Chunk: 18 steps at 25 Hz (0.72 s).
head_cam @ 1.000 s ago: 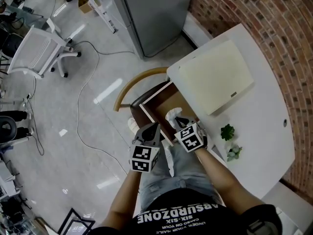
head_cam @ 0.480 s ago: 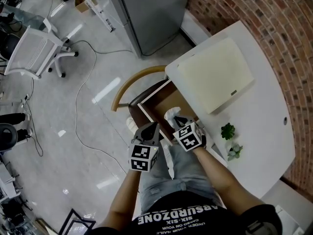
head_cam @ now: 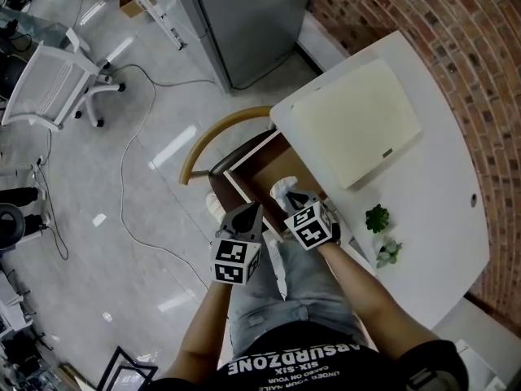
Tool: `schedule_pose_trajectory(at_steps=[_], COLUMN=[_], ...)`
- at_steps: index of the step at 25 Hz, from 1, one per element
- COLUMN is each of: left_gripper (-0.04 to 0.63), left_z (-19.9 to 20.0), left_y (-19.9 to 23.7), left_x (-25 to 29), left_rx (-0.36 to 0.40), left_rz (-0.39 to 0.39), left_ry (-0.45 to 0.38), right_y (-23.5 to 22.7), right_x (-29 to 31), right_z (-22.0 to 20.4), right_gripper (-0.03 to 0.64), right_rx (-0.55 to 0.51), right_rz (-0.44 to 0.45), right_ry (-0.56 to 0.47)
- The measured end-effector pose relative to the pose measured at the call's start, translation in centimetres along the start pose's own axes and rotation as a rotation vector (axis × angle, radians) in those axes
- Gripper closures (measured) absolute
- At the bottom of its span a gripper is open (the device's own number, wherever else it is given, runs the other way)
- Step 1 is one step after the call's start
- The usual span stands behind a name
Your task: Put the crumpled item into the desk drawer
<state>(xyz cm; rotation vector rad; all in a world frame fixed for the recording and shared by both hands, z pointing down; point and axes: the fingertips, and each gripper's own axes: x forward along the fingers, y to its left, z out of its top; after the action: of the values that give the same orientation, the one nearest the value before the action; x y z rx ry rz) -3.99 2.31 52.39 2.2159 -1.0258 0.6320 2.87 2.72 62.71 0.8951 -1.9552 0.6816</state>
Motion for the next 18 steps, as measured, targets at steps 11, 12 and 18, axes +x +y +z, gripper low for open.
schedule_pose_trajectory(at_steps=[11,12,18], left_gripper=[0.591,0.591,0.591], left_z=[-0.2,-0.2,-0.8], left_y=[0.3,0.4,1.0], left_x=[1.3,1.4,1.6], left_rx=[-0.011,-0.014,-0.039], left_rz=[-0.002,0.0,0.015], left_ry=[-0.01,-0.01,-0.013], right_y=[-0.7,-0.8,-0.9], right_x=[1.6,1.8,2.8], right_z=[-0.2,-0.2,-0.5], right_gripper=[0.611,0.611,0.611], right_rx=[-0.02,-0.021,-0.029], right_rz=[0.0,0.0,0.004], right_ry=[0.019,0.021,0.042])
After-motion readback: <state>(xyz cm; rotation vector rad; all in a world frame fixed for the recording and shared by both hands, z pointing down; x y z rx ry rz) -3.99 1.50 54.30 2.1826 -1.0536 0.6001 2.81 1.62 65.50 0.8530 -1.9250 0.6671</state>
